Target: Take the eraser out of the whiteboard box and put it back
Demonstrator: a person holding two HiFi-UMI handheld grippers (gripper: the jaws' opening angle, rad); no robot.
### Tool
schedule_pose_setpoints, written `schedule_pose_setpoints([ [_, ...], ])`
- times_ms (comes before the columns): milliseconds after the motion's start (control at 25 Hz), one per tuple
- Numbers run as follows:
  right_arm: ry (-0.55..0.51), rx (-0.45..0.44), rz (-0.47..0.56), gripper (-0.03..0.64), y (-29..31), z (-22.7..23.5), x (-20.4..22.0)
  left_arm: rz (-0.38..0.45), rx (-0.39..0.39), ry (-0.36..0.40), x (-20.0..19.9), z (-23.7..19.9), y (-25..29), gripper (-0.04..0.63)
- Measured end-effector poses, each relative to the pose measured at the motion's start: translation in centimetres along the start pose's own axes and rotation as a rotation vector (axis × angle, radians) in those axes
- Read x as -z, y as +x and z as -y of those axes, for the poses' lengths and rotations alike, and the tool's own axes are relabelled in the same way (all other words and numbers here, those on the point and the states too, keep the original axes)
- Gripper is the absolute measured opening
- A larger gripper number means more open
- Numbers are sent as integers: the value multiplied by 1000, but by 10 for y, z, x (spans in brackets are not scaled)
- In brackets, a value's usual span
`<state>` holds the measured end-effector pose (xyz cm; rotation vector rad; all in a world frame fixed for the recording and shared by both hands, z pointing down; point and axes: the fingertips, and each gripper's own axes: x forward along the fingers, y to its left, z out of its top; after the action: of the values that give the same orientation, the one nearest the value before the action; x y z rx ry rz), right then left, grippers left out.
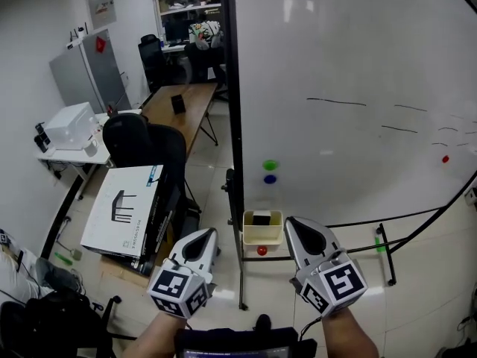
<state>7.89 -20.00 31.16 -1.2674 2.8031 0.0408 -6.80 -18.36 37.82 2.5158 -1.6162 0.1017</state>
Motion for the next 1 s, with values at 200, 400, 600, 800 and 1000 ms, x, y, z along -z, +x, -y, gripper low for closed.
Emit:
schedule_pose_setpoints([
  [200, 29, 52, -5, 20, -19, -44, -3, 39, 14, 12, -3, -7, -54, 15],
  [400, 58, 159, -8, 20, -48, -69, -3, 28, 52, 50, -1, -18, -102, 15],
  [600, 60, 212, -25, 20, -77, -78, -10, 52, 136, 44, -2, 6, -124, 15],
  [800, 45, 207, -7, 20, -105, -80, -23, 75, 138, 23, -7, 28, -133, 15],
  [1000, 21, 185, -5, 20, -134, -59, -33, 99, 119, 33, -20, 61, -126, 15],
])
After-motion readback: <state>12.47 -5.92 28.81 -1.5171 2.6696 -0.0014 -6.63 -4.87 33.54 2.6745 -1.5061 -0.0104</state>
